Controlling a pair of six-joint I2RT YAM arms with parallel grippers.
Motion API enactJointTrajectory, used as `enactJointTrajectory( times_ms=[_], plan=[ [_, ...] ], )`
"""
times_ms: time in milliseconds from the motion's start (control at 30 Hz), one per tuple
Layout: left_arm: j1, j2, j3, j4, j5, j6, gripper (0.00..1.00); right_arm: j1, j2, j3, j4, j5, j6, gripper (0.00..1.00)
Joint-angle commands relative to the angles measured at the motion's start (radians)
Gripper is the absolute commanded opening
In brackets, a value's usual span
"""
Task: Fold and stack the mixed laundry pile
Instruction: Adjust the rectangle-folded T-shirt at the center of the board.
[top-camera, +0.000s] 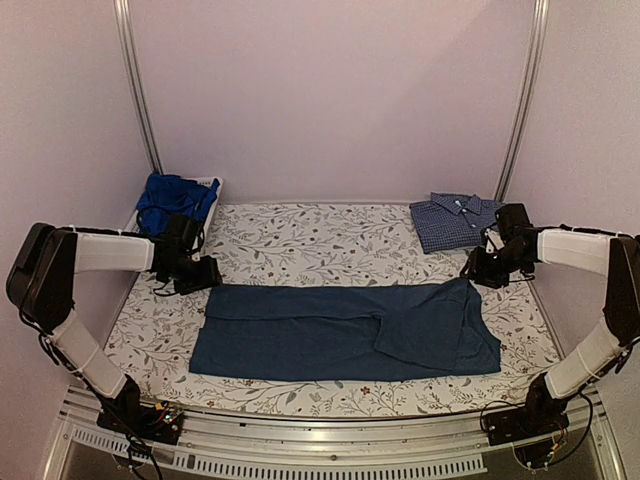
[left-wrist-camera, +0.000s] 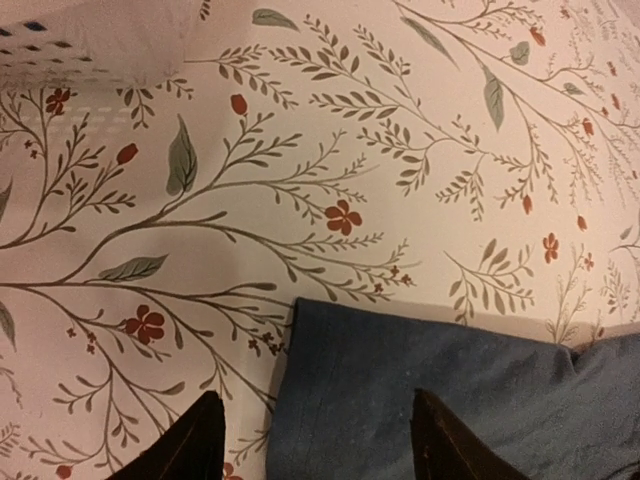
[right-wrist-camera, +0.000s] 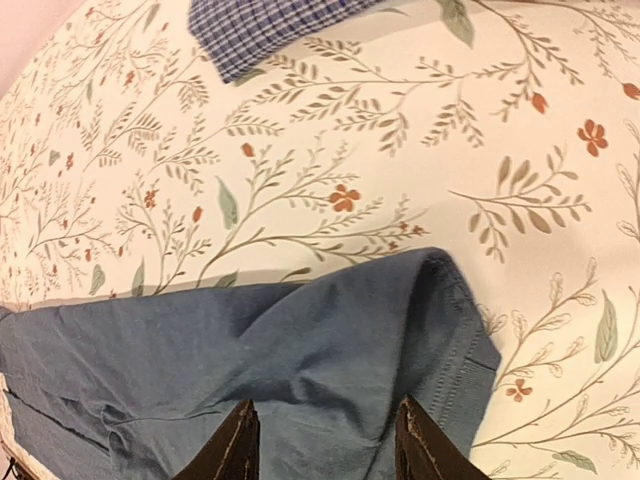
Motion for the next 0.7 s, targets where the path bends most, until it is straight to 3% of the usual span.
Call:
enactJointTrajectory(
  times_ms=[0, 300, 500, 667],
  plan=[
    [0.037, -0.026, -0.031, 0.014, -0.016, -0.041, 0.63, -0.026, 0.025, -0.025, 0.058, 0.066, 0.042, 0.45],
    [0.067, 0.006, -0.072, 0.067, 0.029, -0.044, 0.56, -0.036, 0.154, 0.018, 0.110, 0.076, 0.036, 0.42],
    [0.065, 0.034, -0.088, 0.140, 0.115, -0.032, 0.46, -0.039, 0.197, 0.025, 0.130, 0.079, 0.029, 0.35],
    [0.064, 0.078, -0.069, 0.176, 0.121, -0.030, 0.45, -0.053, 0.216, 0.027, 0.146, 0.079, 0.020, 0.26]
  ],
)
